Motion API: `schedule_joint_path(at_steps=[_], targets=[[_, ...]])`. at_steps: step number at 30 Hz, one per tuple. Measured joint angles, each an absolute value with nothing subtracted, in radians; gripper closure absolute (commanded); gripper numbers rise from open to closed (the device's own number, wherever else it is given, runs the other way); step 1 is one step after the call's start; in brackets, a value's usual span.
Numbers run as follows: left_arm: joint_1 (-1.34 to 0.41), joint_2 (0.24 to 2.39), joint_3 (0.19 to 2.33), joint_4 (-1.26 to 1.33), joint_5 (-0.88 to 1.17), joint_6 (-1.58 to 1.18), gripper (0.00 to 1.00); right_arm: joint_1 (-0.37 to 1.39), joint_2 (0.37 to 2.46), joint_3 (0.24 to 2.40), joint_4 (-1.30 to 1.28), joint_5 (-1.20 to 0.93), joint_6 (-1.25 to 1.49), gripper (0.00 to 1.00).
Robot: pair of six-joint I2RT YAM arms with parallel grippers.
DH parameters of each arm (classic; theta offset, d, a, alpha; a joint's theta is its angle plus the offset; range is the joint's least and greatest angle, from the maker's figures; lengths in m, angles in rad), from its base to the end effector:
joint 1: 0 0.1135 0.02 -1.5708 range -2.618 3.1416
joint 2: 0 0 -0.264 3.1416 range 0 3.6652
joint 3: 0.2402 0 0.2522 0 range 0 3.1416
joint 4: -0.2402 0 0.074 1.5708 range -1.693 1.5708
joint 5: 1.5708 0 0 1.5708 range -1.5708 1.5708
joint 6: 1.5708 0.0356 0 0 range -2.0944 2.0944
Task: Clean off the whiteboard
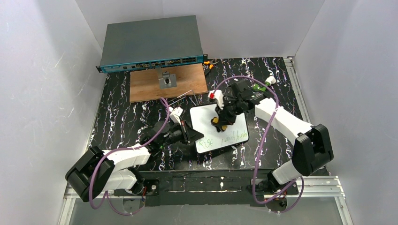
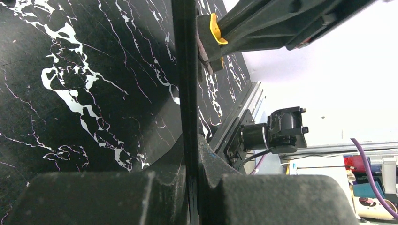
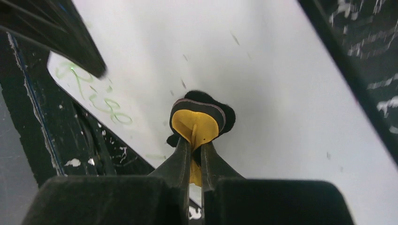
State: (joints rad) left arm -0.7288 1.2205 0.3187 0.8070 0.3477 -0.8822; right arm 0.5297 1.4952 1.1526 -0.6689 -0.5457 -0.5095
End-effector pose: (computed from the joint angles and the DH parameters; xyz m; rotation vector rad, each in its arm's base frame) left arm 0.1675 -0.1658 0.1963 0.1547 1.8898 -1.4558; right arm 0.2550 0.1707 0.2624 -1.4174 2.0729 0.7077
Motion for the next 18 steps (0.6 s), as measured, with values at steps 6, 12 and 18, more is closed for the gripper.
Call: schedule_joint_path(at_steps=[6,12,18], targets=[[-0.727,1.221,0.319,0.799,0.342,-0.899,1.0,0.61,1.512,1.194,-0.615,-0.495,-0.469,0.99],[-0.725,1.221,0.319,0.798,0.331,-0.908,1.0,0.475,1.493,1.132,-0.535,-0.44,-0.41,0.99],[-0.725,1.221,0.319,0.799,0.332,-0.908,1.0,0.279,1.484,1.02,-0.465,-0.347,-0.394,0.99]])
